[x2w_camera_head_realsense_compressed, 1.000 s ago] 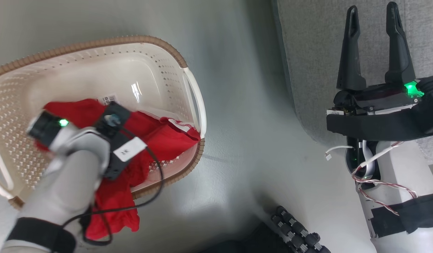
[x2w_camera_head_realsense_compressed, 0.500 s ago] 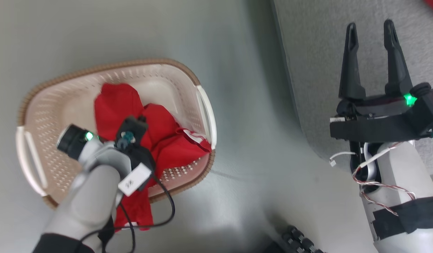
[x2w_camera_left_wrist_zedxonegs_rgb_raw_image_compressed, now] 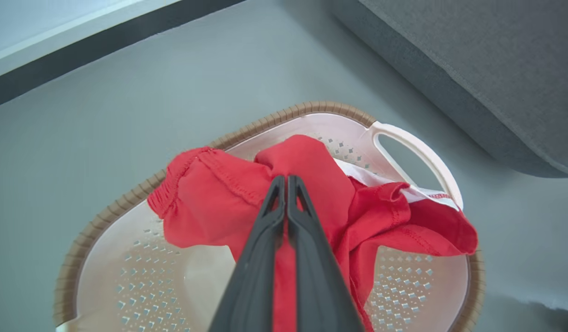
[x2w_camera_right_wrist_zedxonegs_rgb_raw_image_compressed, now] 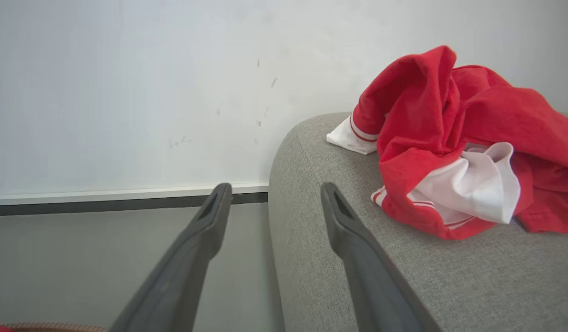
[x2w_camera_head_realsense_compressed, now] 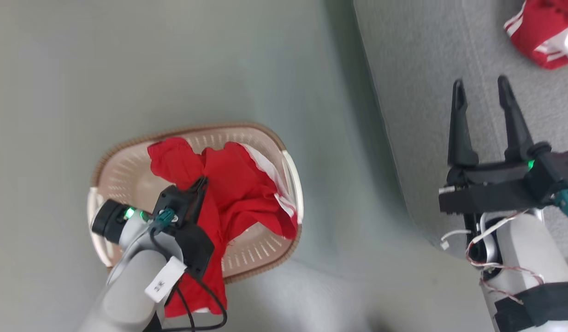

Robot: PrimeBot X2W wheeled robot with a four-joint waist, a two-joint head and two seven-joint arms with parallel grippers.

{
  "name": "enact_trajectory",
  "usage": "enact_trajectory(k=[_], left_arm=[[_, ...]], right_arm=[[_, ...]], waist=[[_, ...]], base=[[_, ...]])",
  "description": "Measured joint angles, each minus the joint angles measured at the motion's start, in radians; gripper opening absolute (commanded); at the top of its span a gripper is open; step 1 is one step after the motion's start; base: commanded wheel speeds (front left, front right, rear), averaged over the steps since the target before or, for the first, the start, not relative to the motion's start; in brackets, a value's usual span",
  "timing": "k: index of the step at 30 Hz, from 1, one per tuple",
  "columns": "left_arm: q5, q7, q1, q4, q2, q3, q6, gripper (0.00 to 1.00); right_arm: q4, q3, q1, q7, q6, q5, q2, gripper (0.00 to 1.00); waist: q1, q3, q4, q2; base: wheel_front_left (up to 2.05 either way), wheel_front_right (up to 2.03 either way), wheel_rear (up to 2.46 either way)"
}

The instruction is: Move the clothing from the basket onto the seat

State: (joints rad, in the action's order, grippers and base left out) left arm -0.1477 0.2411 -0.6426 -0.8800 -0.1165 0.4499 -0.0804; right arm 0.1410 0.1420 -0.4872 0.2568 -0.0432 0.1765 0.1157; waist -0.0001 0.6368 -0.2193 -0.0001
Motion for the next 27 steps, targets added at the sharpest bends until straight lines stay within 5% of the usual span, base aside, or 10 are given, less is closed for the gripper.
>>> enact_trajectory(k=[26,27], left_arm=[[-0.084,0.008,0.315,0.331,-0.002,-0.063,0.002,0.0],[-0.086,0.009,0.327,0.345,-0.002,-0.066,0.003,0.11]], right_arm=[[0.077,0.015,0.191,0.0,0.031,-0.002,-0.005,1.0],[0.076,0.017,0.196,0.0,0.032,-0.002,-0.005,1.0]], waist=[[-0.0001,-0.396,0.041,0.0],[-0.0001,-0.407,0.04,0.0]], base=[[0.0,0.0,0.0],[0.0,0.0,0.0]])
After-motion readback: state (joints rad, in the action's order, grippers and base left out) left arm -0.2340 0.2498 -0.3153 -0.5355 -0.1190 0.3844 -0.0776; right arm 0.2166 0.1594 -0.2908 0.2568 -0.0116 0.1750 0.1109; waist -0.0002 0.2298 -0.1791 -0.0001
